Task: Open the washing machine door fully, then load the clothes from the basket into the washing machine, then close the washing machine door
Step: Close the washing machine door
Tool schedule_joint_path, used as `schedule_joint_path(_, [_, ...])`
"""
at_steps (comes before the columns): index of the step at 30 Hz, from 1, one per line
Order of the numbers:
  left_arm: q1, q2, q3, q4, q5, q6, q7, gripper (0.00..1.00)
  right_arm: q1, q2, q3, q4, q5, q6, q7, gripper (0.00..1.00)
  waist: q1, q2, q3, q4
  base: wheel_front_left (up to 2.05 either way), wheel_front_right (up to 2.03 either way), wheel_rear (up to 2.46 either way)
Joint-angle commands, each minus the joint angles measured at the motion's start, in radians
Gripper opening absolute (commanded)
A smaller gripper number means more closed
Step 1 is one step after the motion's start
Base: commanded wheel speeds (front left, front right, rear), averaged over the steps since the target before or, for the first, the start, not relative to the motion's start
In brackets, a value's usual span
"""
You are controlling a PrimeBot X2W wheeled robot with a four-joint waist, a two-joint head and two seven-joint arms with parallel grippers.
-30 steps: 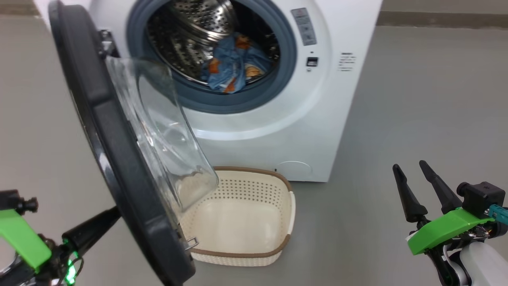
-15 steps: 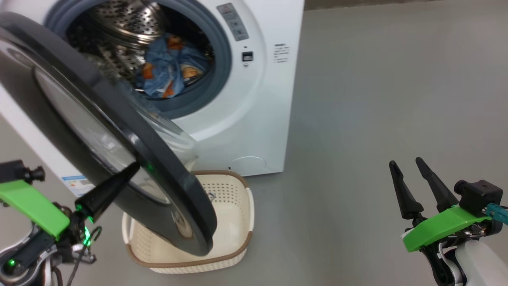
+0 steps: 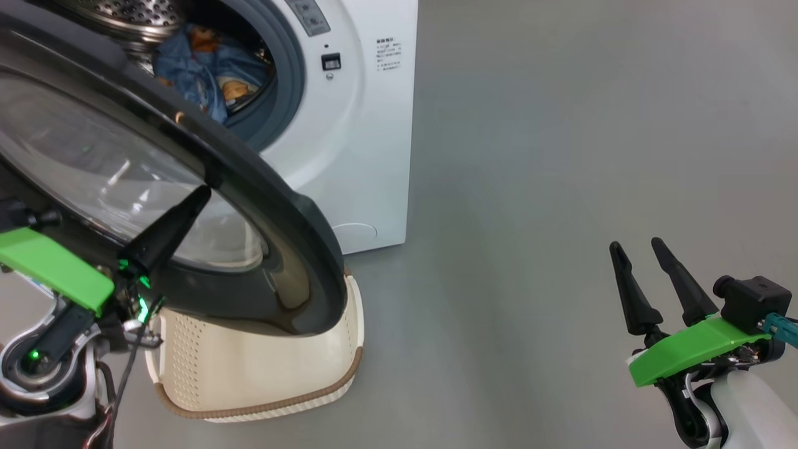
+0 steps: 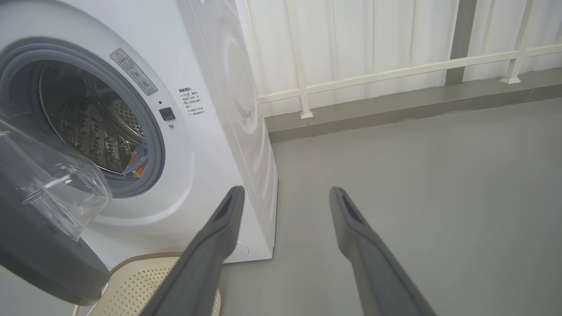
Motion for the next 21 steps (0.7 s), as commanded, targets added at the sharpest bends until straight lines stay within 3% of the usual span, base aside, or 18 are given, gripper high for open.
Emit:
schedule_joint_path(1, [-0.046,0.025,0.03,-0.013,0.009,-0.012,-0.006,0.0,-0.032,-0.012,0.007,-0.026,-0.01,0.005,-0.012,1.0,-0.0001,-0.0001,0.006,0.0,0.0,0.0,0.0])
schedule_joint_path(16, [-0.055,0.033,0.021,0.015,0.056,-0.056,-0.043,0.0,-0.027,-0.008,0.002,-0.022,-0.019,0.005,-0.012,1.0,-0.0001,-0.0001,-0.024,0.071,0.0,0.0,0.0])
schedule_joint_path(17, [-0.05,0.039,0.019,0.008,0.071,-0.06,-0.05,0.3,-0.025,-0.009,0.001,-0.022,-0.019,0.005,-0.012,1.0,-0.0001,-0.0001,-0.027,0.077,0.0,0.0,0.0])
schedule_joint_path(18, [-0.044,0.045,0.019,-0.001,0.085,-0.064,-0.06,1.0,-0.023,-0.01,0.0,-0.022,-0.019,0.005,-0.012,1.0,-0.0001,-0.0001,-0.03,0.082,0.0,0.0,0.0])
schedule_joint_path(21, [-0.023,0.051,0.026,-0.027,0.119,-0.073,-0.096,1.0,-0.018,-0.011,-0.002,-0.021,-0.018,0.005,-0.012,1.0,-0.0001,-0.0001,-0.039,0.099,0.0,0.0,0.0])
